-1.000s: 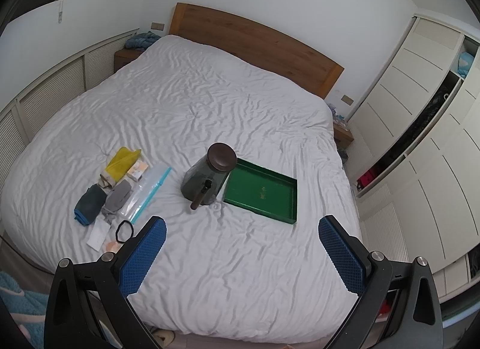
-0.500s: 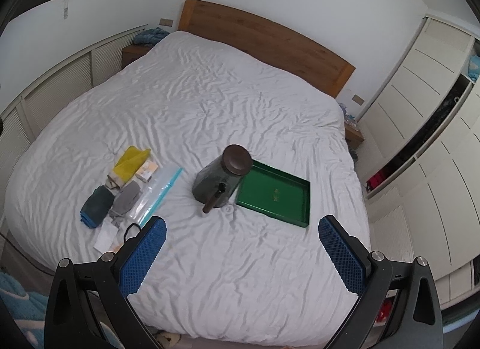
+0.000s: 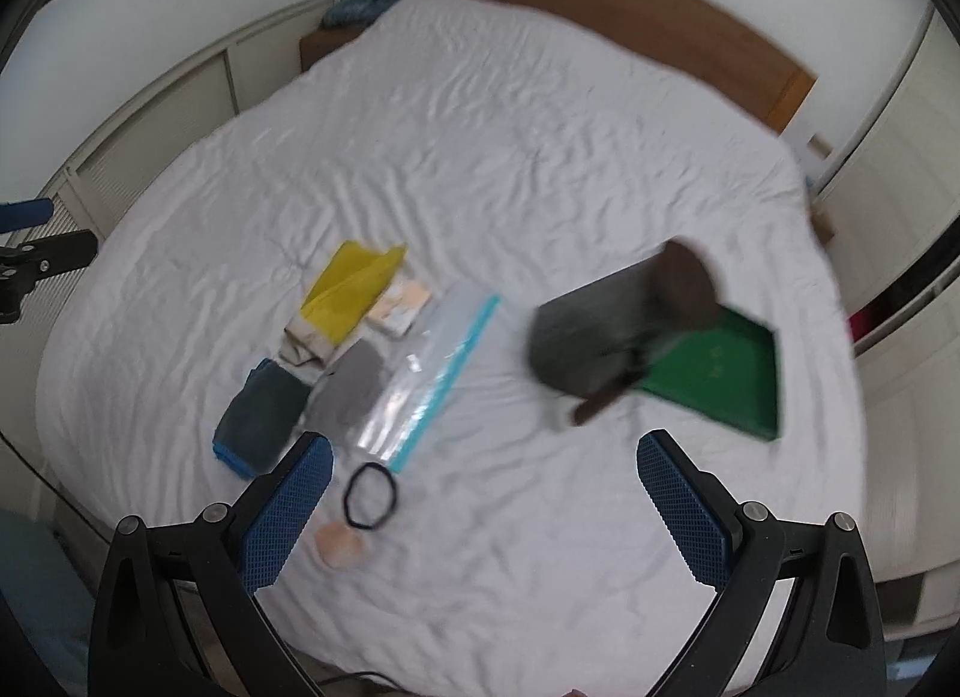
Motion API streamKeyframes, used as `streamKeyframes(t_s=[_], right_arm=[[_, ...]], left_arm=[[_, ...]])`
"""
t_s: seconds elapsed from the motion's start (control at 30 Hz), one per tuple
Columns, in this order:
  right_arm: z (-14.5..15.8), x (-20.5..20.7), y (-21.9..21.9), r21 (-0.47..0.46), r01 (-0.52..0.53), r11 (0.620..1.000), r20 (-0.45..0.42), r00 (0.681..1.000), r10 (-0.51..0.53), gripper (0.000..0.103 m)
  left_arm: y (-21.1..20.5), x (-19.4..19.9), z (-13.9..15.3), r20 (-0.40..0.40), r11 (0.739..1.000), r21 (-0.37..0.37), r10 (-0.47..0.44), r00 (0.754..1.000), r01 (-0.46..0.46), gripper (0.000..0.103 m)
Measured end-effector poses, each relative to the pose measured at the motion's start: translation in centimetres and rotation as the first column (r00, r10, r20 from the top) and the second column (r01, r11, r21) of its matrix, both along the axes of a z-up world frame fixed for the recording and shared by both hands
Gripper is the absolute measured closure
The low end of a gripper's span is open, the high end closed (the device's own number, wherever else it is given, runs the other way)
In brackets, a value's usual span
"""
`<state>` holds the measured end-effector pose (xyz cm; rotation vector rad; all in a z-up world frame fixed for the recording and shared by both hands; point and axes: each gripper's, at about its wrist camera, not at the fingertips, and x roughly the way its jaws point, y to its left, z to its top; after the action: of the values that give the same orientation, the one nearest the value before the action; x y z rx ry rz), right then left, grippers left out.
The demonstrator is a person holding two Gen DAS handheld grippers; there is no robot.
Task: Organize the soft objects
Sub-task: 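Grasp the yellow towel with the left tool while the right tool grasps the clear zip bag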
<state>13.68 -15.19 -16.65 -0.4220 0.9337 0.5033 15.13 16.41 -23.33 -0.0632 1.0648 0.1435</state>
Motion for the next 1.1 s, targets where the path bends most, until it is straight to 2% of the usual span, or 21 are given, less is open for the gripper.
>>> streamKeyframes(t_s=[0.17,0.23,0.37,0.53,0.77,1.1], right_arm=[[-8.4,6.8,4.5,0.017,-0.006,1.000,-0.081,0.997,0.007,0.000],[-11.6,9.3,5.6,0.036,0.000,0.999,-0.102,0.995,0.004,0.000],[-17.4,13.7,6.8,0.043,0.030,0.999,-0.124,0.992,-0.025,0.000],[-23.2,18.2,8.1,0.042,0.092,0.995,-0.166,0.983,-0.084,0.000],[-28.8,21.5,10.8,0.035,0.162,0.986,-0.211,0.966,-0.151,0.000],[-32.7,22.8,12.3,0.023,0.184,0.983,-0.285,0.943,-0.170,0.000]], left_arm=[[-0.1,4.9,-8.5,-0.126,0.999,-0.033,-0.005,0.992,0.001,0.001],[-0.9,6.8,-11.4,-0.150,0.999,-0.042,-0.021,0.988,0.015,0.001],[-1.7,10.6,-15.8,-0.178,0.999,-0.025,-0.031,0.984,0.027,0.001],[-2.2,14.4,-20.8,-0.237,0.999,0.013,-0.047,0.970,0.052,0.001],[-1.9,17.2,-25.1,-0.323,0.998,0.033,-0.047,0.945,0.061,0.001],[-2.2,18.9,-27.9,-0.363,0.996,0.015,-0.076,0.929,0.087,0.001]])
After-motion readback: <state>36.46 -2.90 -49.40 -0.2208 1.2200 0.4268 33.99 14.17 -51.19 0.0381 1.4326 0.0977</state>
